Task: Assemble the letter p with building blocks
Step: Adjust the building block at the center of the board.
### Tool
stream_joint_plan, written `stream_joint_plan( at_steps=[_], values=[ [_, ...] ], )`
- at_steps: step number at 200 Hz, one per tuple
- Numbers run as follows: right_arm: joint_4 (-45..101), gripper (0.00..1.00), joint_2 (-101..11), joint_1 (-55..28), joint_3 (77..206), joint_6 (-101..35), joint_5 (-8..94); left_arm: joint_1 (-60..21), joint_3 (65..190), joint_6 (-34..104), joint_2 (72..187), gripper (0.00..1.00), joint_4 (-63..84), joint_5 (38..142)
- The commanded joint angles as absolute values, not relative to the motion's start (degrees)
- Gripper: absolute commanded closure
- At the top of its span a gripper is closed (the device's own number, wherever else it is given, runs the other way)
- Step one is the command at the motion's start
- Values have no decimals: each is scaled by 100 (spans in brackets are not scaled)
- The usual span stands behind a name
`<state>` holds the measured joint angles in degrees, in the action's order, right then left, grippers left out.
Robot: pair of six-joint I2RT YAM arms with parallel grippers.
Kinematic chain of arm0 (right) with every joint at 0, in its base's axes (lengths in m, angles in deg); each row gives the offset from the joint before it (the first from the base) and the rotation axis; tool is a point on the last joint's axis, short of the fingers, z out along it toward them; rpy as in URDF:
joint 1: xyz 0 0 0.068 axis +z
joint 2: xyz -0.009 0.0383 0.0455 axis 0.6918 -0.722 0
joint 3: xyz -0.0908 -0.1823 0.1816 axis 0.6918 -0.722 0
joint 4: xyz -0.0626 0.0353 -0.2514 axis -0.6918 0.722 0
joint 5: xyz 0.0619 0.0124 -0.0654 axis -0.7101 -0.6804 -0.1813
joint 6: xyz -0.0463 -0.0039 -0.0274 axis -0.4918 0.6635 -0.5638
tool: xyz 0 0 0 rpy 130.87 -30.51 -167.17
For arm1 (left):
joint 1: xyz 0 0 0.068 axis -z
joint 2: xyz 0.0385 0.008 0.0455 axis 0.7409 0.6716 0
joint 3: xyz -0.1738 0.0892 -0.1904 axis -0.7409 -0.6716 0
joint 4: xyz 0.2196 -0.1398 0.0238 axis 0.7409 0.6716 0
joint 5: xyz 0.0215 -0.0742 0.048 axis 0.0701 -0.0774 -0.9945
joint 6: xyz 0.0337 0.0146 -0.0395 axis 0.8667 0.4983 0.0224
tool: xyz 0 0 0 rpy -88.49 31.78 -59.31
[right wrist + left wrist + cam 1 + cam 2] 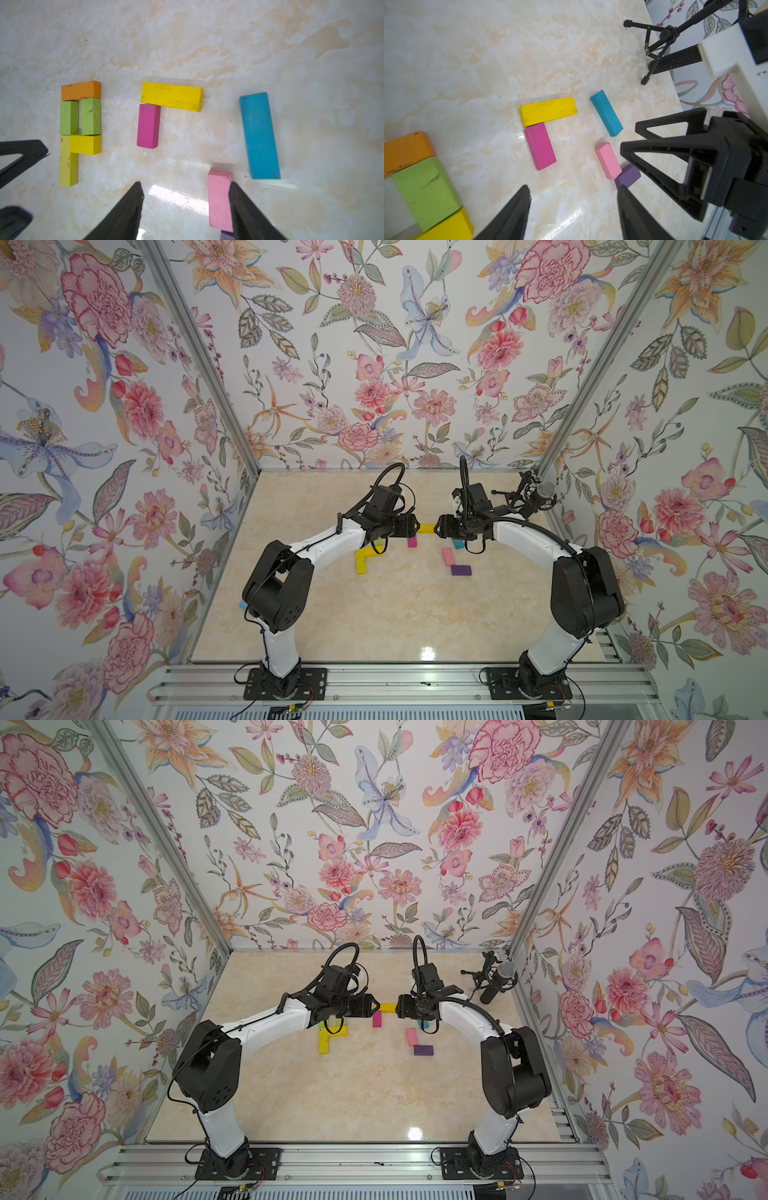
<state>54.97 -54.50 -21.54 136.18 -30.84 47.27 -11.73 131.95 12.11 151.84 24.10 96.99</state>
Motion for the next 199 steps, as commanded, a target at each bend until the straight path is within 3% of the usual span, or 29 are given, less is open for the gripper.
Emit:
stream_joint_plan(
  at_steps=[1,52,116,171,199],
  values=[
    [6238,30,-5594,-2068,13379,-3247,5104,-1112,13241,1212,15337,27,2368,9969],
    [6255,28,-5477,-1823,12918,-3032,5406,-845,13591,1340,15599,32,2503,10286],
    [6182,28,-6086,-1618,13053,-2993,5850,-951,13061,1224,15383,28,2219,10387],
    [5861,33,-6354,-1608,13199,-2995,5770,-1479,12169,1216,14635,27,2032,10321],
    [5855,41,-6515,-1609,13270,-3004,5682,-1700,11911,1263,14321,27,2062,10321]
  ],
)
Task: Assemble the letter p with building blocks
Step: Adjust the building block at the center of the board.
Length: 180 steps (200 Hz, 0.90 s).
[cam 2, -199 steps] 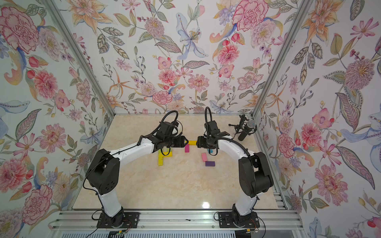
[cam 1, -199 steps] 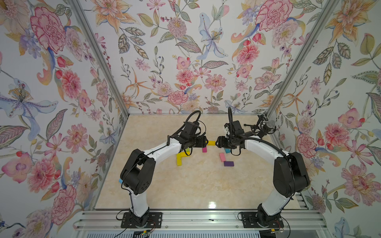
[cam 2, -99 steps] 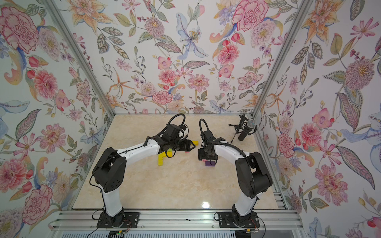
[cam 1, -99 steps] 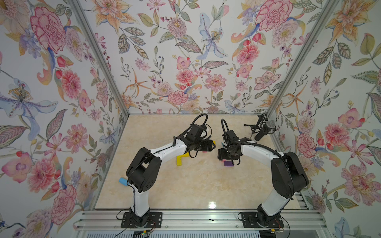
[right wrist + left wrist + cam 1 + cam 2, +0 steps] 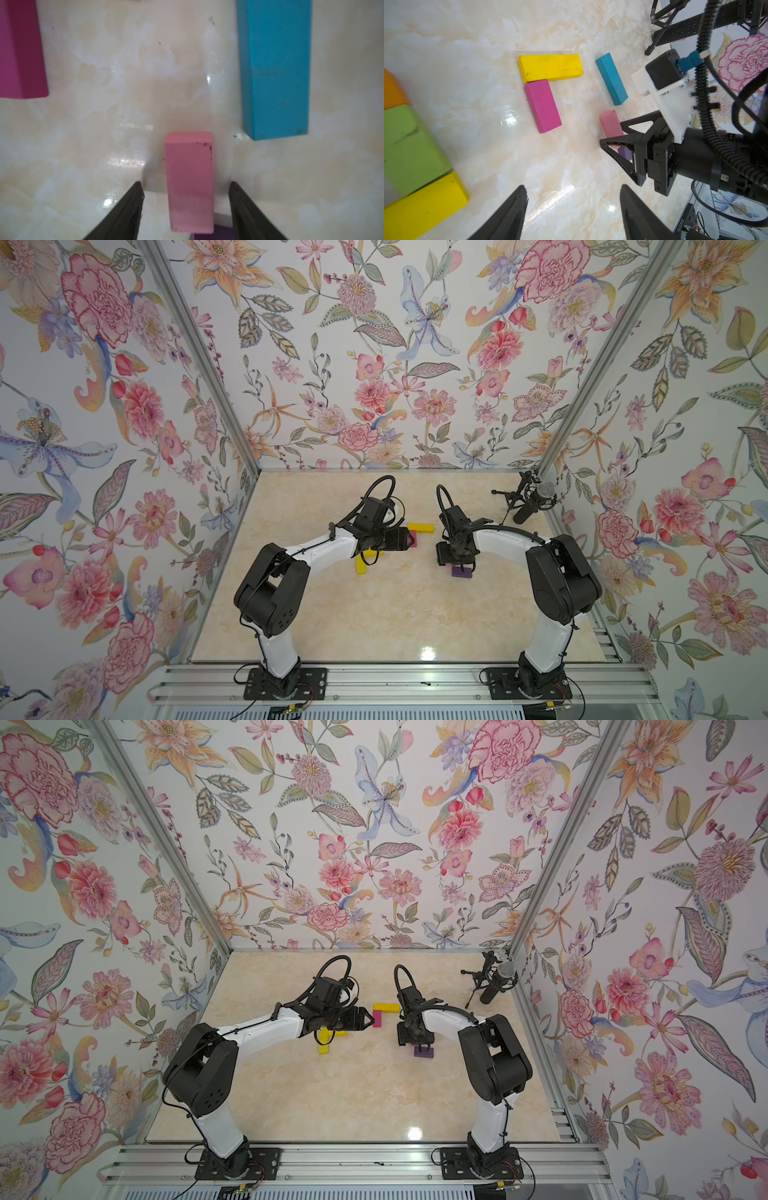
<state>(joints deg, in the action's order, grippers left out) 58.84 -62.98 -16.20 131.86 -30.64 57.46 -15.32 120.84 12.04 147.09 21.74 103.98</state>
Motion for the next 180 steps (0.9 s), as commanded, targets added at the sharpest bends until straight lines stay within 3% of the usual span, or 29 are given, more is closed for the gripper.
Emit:
stream_joint_plan(
  at_steps=[1,56,180],
  values=[
    [5855,41,-6521,-1609,13270,-3004,5680,-1703,11903,1268,14312,27,2065,10321],
    [5872,73,-6483,-1604,13218,-2952,5640,-1893,11719,1349,14017,27,2129,10295],
    [5930,79,-6924,-1565,14190,-2817,5582,-1979,11455,1423,14162,27,1954,10427]
  ],
)
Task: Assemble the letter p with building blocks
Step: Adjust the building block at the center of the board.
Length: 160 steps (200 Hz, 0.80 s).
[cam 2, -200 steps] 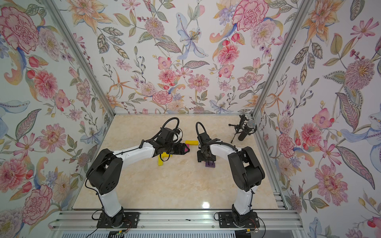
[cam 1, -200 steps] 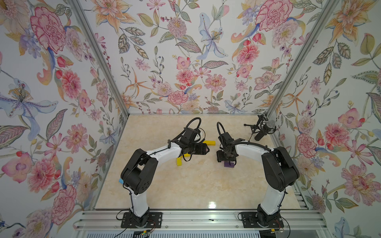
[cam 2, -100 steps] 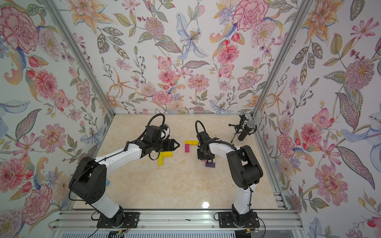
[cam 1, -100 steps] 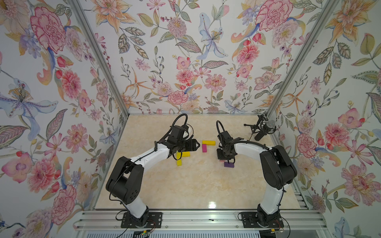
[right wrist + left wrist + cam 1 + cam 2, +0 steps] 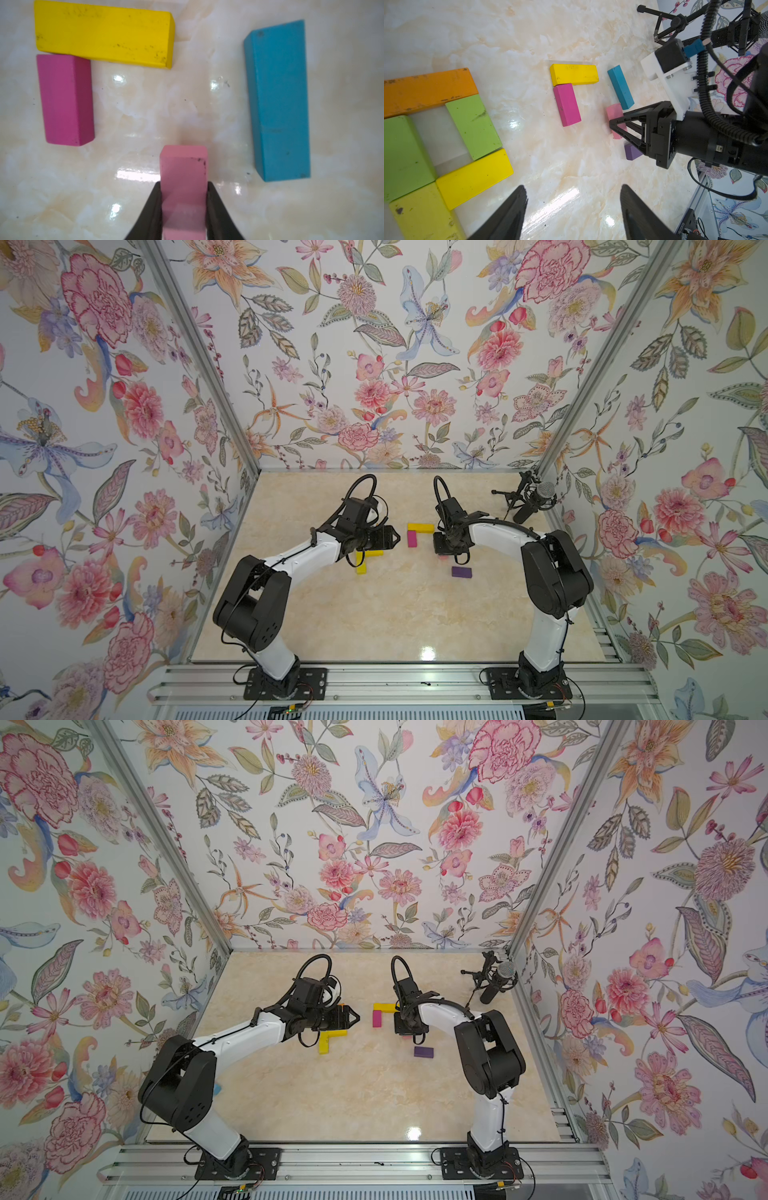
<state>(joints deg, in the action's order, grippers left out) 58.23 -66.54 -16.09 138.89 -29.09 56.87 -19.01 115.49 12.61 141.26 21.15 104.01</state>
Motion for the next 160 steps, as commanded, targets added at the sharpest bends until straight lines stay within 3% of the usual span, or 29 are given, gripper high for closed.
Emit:
stream_joint_plan(
  at_steps=[1,65,121,149,160],
  values=[
    [5932,79,-6936,-1561,14209,-2814,5573,-1978,11455,1422,14166,27,1953,10427],
    [6065,79,-7495,-1565,14957,-2828,5347,-2030,11569,1435,14293,27,1988,10462],
    [6120,78,-7472,-1556,14855,-2797,5346,-2039,11673,1450,14355,27,2040,10488],
    [6114,71,-7501,-1556,14861,-2798,5318,-2033,11734,1493,14405,27,2102,10479],
    [6122,63,-7531,-1548,14887,-2797,5319,-2031,11729,1497,14414,27,2098,10480]
  ],
)
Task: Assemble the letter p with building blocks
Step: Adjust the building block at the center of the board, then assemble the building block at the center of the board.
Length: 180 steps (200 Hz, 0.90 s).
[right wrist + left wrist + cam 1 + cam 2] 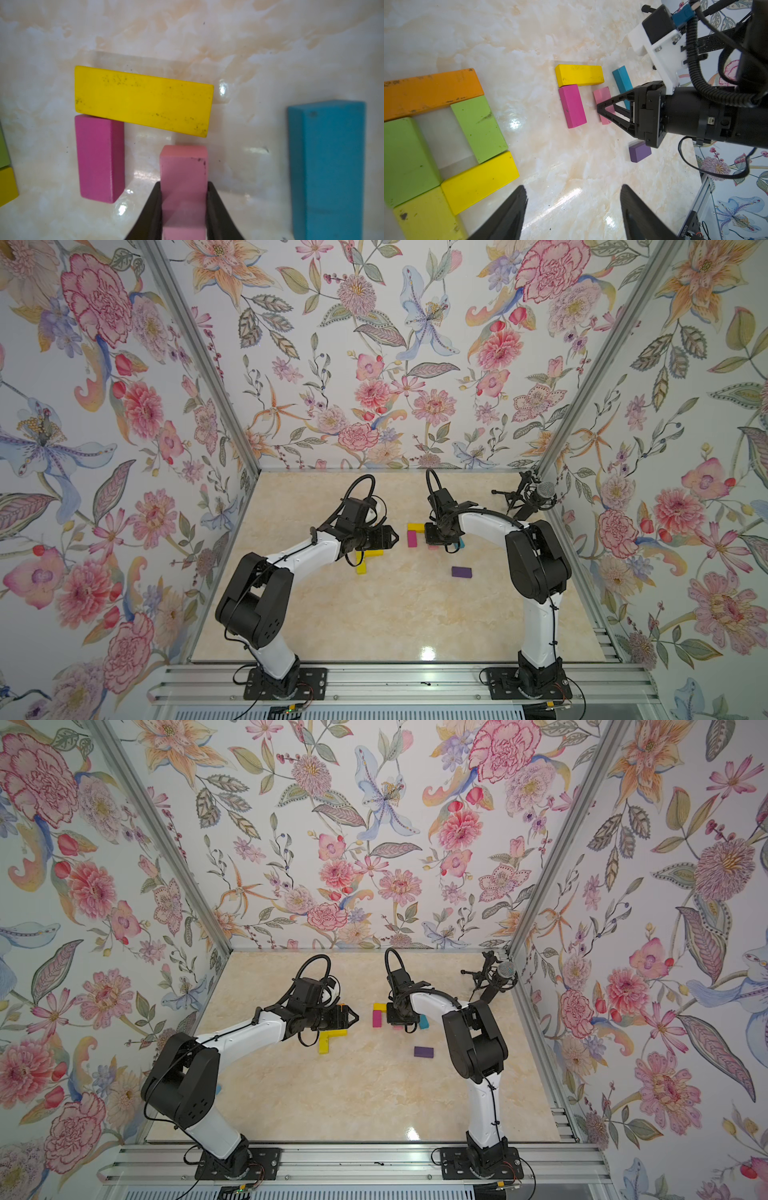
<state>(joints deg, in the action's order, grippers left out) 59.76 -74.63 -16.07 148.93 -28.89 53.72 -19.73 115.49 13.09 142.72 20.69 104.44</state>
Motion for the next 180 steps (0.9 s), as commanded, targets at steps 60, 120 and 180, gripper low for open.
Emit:
stream_joint_plan(
  at_steps=[60,120,180],
  values=[
    [6115,45,-6793,-1547,14693,-2856,5669,-2034,11713,1381,14603,27,1939,10552],
    [5961,61,-6167,-1885,14054,-2961,5641,-1446,12153,1267,15056,43,1839,10811],
    [5466,86,-6293,-2154,13634,-3065,5218,-944,12679,938,15749,90,1867,10529]
  ],
)
